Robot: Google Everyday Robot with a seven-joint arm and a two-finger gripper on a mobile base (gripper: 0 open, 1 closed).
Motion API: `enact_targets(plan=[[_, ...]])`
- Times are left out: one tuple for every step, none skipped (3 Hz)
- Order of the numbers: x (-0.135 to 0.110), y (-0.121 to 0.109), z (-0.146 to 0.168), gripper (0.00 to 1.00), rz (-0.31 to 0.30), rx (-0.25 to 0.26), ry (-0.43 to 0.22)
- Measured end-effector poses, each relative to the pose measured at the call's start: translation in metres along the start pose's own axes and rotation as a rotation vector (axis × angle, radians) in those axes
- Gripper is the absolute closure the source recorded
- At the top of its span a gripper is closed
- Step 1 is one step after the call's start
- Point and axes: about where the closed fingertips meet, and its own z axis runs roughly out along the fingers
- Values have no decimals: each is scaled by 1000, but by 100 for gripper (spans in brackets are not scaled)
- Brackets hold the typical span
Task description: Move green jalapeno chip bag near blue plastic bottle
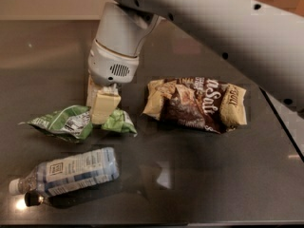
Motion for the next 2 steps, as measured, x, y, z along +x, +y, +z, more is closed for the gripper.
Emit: enact_targets(plan=[[-7, 8, 1, 12, -20, -13, -25], [-8, 8, 1, 0, -22, -8, -27]])
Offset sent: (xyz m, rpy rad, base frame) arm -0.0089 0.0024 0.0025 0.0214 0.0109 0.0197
